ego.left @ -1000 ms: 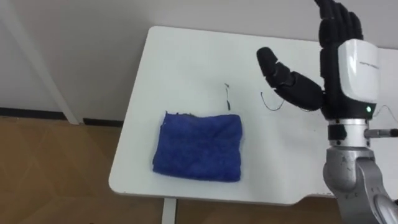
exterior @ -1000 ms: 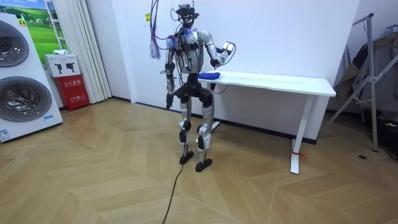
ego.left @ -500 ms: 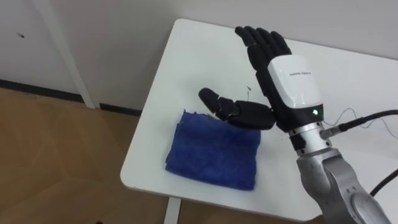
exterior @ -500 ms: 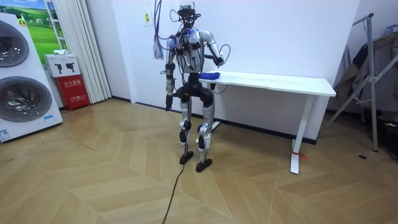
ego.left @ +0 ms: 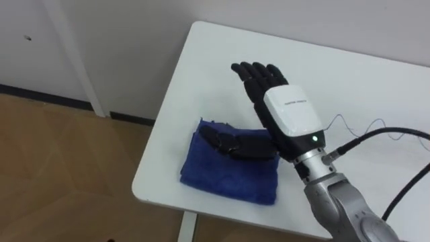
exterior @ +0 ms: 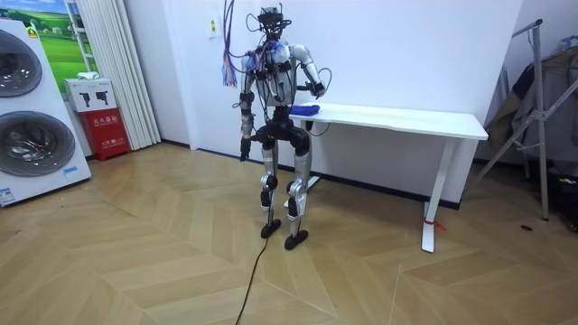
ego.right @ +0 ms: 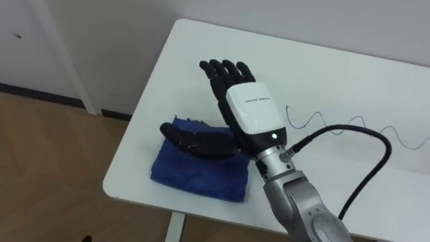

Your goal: Wipe table

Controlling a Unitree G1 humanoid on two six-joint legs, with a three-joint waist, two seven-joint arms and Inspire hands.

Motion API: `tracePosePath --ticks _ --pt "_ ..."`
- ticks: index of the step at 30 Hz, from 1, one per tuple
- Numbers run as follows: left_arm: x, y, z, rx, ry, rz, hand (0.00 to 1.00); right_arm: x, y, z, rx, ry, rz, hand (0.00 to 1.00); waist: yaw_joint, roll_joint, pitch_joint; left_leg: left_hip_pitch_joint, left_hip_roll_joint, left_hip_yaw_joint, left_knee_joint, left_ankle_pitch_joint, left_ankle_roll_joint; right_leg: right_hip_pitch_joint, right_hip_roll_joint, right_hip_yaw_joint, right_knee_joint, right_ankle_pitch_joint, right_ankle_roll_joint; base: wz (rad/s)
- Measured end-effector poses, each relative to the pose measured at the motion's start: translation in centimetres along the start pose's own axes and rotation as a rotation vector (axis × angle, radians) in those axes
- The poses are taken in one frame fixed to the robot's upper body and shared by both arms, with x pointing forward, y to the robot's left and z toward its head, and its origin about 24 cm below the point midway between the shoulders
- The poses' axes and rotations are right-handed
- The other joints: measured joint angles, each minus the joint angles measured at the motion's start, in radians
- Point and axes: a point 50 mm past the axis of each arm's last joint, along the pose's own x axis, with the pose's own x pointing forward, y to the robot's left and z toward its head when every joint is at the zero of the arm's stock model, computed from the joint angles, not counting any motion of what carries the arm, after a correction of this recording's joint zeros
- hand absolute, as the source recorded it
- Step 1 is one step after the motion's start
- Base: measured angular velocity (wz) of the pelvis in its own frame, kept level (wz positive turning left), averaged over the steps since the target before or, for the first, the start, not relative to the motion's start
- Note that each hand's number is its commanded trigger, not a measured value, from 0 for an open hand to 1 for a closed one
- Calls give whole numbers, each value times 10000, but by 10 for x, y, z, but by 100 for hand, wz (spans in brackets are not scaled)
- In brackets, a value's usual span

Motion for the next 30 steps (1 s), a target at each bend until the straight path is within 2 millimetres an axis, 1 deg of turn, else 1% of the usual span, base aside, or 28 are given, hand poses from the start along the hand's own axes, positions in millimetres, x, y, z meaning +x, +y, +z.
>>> tracePosePath --ticks 2,5,7,10,17,20,22,23,25,30 --pt "0 0 2 -23 -68 5 0 -1 2 -1 -20 45 68 0 -16 5 -4 3 -1 -6 1 0 0 10 -2 -8 1 0 0 2" --pt "1 0 6 -69 -176 -6 0 -8 10 -4 -247 247 435 0 -14 36 -12 25 -10 -43 13 0 0 66 -13 -77 5 0 0 4" --pt "1 -1 9 -84 -244 -28 0 -11 13 -4 -338 266 583 0 -14 69 5 25 -12 -31 13 0 0 63 -19 -89 4 0 0 0" --pt "2 -3 13 -121 -379 -147 0 -16 17 -3 -506 271 915 0 -24 115 7 26 -13 -6 8 0 0 56 -21 -91 3 0 0 0" --pt "1 -7 15 -185 -570 -380 0 -36 35 -2 -219 662 1669 0 -18 142 11 -30 -10 16 -23 0 1 -11 -12 -98 6 0 0 0" --pt "1 -6 16 -182 -620 -374 0 -40 44 -6 -159 940 2046 0 -15 153 -11 -124 -12 4 -13 0 1 -81 -12 -117 7 0 0 0" --pt "1 -6 16 -176 -611 -377 0 -43 50 -8 -214 1033 2303 0 -15 173 -47 -128 -12 5 -13 0 1 -117 -12 -124 5 0 0 0" --pt "1 -6 16 -174 -594 -376 0 -46 53 -9 -239 1096 2472 0 -13 185 -84 -142 -13 6 -10 0 0 -138 -12 -124 5 0 0 0" --pt "1 -6 15 -179 -585 -372 0 -48 57 -10 -284 1183 2621 0 -19 187 -123 -148 -13 5 4 0 0 -142 -16 -136 2 0 0 0" --pt "1 -6 16 -219 -694 -368 0 -51 64 -10 -132 1316 2618 0 -58 207 -121 -145 -11 -7 13 0 0 -116 -20 -251 -20 0 0 0"
